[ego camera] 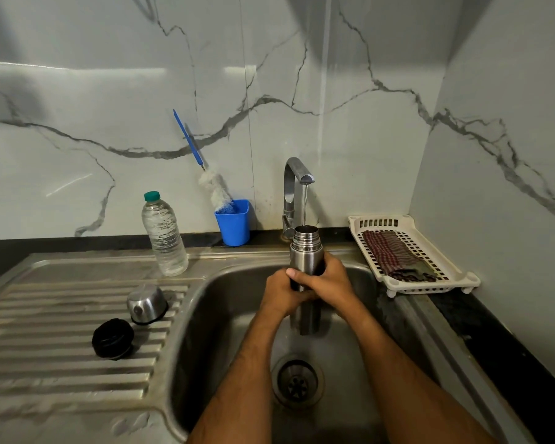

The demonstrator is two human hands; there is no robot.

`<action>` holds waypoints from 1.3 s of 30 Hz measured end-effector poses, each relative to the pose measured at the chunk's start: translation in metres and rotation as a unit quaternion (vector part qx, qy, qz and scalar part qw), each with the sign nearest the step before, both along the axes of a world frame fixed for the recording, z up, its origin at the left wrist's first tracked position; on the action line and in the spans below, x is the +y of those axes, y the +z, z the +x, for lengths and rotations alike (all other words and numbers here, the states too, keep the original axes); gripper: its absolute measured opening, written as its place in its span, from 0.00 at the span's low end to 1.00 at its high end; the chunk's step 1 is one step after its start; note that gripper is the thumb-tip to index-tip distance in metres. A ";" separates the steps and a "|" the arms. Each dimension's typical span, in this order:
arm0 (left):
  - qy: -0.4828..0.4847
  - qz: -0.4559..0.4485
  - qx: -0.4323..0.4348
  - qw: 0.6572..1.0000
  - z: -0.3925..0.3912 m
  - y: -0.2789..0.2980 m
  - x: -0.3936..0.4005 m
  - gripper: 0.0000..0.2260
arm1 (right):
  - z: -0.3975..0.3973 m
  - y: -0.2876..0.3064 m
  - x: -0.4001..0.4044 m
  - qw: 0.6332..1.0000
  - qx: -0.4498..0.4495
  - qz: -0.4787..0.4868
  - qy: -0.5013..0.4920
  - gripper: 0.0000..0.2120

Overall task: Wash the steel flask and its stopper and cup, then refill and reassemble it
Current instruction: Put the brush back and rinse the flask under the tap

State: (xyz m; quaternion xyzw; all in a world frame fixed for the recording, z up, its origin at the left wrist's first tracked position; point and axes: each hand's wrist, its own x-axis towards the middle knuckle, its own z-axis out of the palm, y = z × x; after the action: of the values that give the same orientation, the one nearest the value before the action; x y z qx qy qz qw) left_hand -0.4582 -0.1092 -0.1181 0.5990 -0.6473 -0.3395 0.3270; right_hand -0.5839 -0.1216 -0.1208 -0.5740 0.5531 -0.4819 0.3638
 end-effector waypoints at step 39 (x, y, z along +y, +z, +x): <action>0.213 0.069 -0.022 0.974 0.021 0.001 -0.010 0.10 | 0.006 0.011 0.005 0.996 0.054 -0.038 -0.062 0.29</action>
State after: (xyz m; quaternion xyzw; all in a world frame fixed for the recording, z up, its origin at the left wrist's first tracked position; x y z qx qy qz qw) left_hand -0.4368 -0.1196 -0.1175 0.7514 -0.4875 -0.2922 0.3353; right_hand -0.5777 -0.1164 -0.1103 -0.5773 0.5877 -0.4922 0.2812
